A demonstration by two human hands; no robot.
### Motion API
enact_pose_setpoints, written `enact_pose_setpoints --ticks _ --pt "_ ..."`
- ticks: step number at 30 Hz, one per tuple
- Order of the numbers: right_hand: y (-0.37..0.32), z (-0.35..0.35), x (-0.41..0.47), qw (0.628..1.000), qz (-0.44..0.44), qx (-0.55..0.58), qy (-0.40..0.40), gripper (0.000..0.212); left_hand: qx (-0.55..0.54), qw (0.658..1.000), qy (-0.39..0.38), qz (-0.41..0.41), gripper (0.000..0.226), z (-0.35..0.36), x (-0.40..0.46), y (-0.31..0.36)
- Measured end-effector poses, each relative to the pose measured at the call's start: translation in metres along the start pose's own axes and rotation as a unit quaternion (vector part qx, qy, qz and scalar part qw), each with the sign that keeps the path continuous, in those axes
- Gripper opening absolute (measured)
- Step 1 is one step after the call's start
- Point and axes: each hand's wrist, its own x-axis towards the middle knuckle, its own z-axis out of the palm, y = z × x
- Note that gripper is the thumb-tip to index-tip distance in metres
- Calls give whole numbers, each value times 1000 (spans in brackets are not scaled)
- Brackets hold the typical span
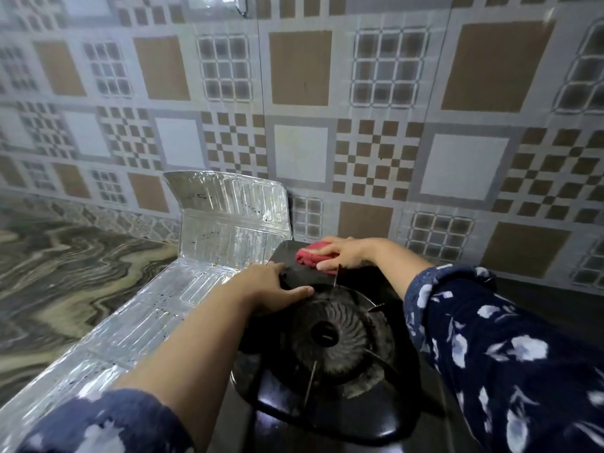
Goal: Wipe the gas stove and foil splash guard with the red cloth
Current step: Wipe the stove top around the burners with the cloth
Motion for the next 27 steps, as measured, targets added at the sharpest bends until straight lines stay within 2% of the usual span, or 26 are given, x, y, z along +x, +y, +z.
enact_pose_setpoints --ticks 3,6,8,11,16,18,23,27 --pt "-13 -7 16 999 -44 -5 0 57 1 1000 -1 -1 67 1 4 -1" --pt "-19 -7 35 999 -53 1 2 62 -5 1000 7 -3 65 2 3 2" --pt "-18 -6 43 999 -42 15 14 65 -9 1000 10 -5 65 3 3 3" --pt "-16 -4 44 998 -26 41 34 58 -32 999 6 -12 64 5 4 3" --pt "12 -4 13 995 71 57 30 56 -52 999 10 -6 64 5 1 4" --pt "30 2 -9 992 92 69 57 50 -50 999 8 -4 66 5 1 3" --pt "43 19 -51 965 104 153 188 37 -37 999 -17 -4 73 2 1 2" --pt "10 -1 -74 962 110 146 202 34 -66 997 -45 12 91 -12 -2 -3"
